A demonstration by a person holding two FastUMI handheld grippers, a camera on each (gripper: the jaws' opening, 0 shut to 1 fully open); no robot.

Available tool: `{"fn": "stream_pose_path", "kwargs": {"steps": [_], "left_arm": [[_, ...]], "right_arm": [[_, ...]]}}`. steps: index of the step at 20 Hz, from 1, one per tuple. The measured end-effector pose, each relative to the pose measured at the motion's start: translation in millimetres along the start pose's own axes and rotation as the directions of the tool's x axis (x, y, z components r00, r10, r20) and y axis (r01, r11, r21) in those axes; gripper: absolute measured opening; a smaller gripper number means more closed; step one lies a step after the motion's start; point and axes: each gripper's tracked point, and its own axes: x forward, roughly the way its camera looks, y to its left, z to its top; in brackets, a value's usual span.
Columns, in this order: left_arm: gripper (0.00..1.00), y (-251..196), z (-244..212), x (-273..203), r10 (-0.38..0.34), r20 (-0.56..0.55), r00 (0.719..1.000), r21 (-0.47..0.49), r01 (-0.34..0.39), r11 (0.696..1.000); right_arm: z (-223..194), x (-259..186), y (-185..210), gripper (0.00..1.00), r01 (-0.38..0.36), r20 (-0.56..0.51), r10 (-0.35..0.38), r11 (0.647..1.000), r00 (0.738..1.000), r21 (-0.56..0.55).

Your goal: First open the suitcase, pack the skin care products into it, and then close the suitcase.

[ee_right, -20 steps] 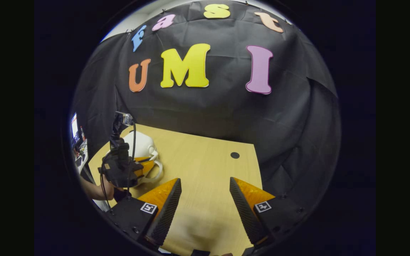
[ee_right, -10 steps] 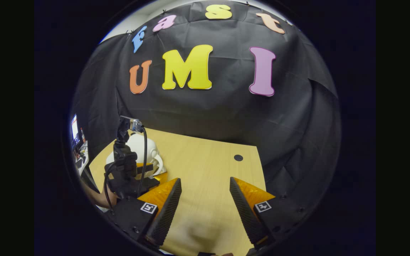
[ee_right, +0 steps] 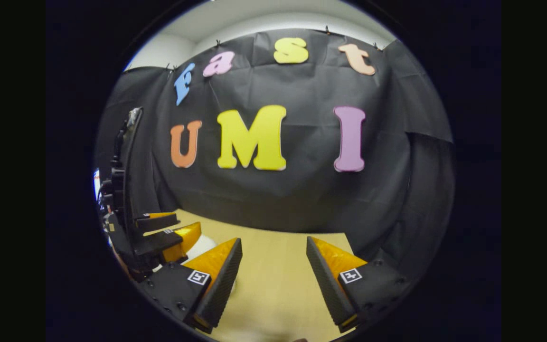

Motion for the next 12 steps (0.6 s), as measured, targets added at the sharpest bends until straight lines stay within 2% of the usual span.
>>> {"fn": "stream_pose_path", "kwargs": {"steps": [3, 6, 12], "left_arm": [[0.96, 32, 45, -13, 0.042, 0.091, 0.995, -0.011, -0.041, 0.999], [0.96, 50, 74, -29, 0.048, 0.146, 0.988, -0.032, -0.044, 0.999], [0.96, 75, 90, -47, 0.066, 0.187, 0.980, -0.062, -0.055, 0.997]], "right_arm": [[32, 7, 26, 0.81, 0.023, 0.097, -0.021, 0.999, 0.995, -0.023], [52, 10, 55, 0.80, 0.023, 0.145, -0.020, 0.999, 0.989, -0.023], [71, 7, 74, 0.81, 0.072, 0.196, -0.069, 0.997, 0.978, -0.012]]}}
